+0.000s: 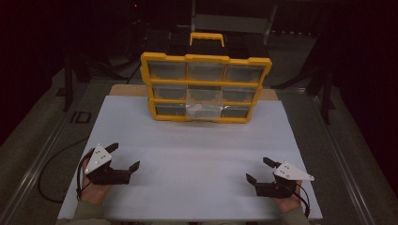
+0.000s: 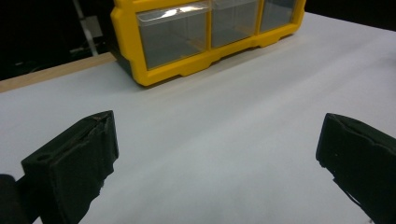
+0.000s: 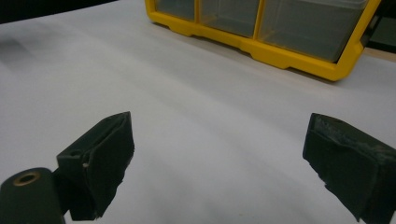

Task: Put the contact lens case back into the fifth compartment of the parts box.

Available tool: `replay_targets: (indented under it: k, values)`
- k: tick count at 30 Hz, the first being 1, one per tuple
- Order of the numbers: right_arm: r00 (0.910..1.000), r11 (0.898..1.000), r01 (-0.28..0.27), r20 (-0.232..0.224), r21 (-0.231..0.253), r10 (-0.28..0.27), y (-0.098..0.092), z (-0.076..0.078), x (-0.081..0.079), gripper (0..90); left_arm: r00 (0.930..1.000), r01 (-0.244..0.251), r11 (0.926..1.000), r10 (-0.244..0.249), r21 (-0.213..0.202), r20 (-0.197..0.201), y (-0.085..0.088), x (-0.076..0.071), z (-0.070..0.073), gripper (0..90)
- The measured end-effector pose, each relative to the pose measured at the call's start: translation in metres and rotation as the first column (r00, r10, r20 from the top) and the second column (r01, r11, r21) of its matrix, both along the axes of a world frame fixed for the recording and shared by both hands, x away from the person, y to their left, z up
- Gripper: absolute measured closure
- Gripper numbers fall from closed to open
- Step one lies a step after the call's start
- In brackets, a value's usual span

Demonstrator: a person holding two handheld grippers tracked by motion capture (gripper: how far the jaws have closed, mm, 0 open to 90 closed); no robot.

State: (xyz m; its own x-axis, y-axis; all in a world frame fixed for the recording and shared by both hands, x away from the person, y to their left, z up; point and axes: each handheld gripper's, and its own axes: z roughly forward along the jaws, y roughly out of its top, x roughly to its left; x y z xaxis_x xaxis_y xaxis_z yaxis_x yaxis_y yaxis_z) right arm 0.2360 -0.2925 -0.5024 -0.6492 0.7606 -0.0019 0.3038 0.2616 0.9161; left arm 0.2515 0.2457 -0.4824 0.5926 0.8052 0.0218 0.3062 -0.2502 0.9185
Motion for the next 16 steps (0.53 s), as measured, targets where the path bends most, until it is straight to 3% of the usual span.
replay_targets:
  k: [8, 16]
  values:
    - [0.9998, 1.0, 0.004, 0.02, 0.021, -0.004, -0.001, 0.003, -0.005, 8.5, 0.9989, -0.046, 0.9989, 0.046, -0.006, 0.014, 0.007, -0.009, -0.005, 0.0]
    - [0.9997, 1.0, 0.014, 0.021, 0.025, -0.014, -0.003, 0.003, -0.006, 8.5, 0.997, -0.076, 0.9971, 0.076, 0.008, -0.013, 0.014, -0.011, -0.013, 0.0]
